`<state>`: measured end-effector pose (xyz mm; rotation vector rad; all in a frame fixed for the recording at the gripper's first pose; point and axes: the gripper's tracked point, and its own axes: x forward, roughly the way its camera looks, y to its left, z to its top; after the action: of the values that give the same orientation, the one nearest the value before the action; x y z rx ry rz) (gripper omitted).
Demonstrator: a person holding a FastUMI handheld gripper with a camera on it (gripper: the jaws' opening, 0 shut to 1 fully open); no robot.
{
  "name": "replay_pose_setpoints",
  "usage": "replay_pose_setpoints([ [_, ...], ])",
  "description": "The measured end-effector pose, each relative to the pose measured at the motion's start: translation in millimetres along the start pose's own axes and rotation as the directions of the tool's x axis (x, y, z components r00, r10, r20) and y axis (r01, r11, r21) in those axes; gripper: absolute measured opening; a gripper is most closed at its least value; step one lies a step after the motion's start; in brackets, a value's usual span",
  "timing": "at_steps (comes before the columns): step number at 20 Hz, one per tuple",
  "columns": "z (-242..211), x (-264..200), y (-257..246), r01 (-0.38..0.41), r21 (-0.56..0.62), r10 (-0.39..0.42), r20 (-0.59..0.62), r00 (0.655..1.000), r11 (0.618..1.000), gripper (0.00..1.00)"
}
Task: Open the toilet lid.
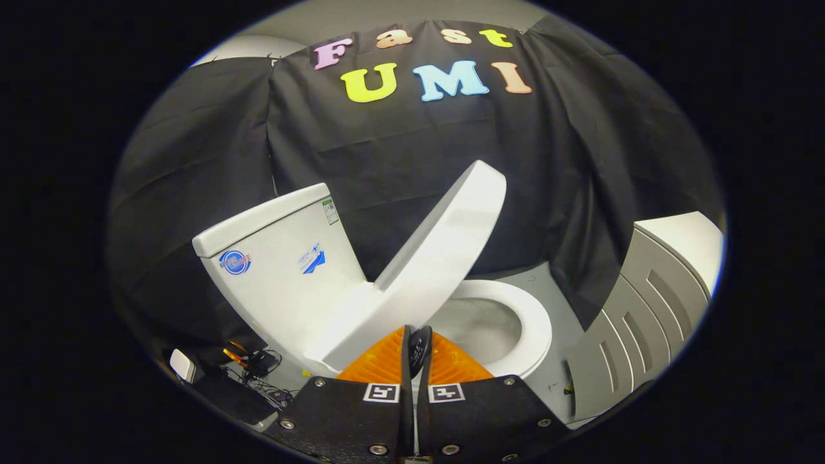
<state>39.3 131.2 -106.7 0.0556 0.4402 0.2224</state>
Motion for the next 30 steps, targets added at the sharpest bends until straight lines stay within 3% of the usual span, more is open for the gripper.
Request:
replay_pose_setpoints([
  [16, 42, 0, 66, 0.006, -0.070, -0.001, 0.070, 0.998, 0.998, 0.02],
  [30, 60, 8, 140, -0.079, -0.155, 0.093, 0.084, 0.992, 0.985, 0.02],
])
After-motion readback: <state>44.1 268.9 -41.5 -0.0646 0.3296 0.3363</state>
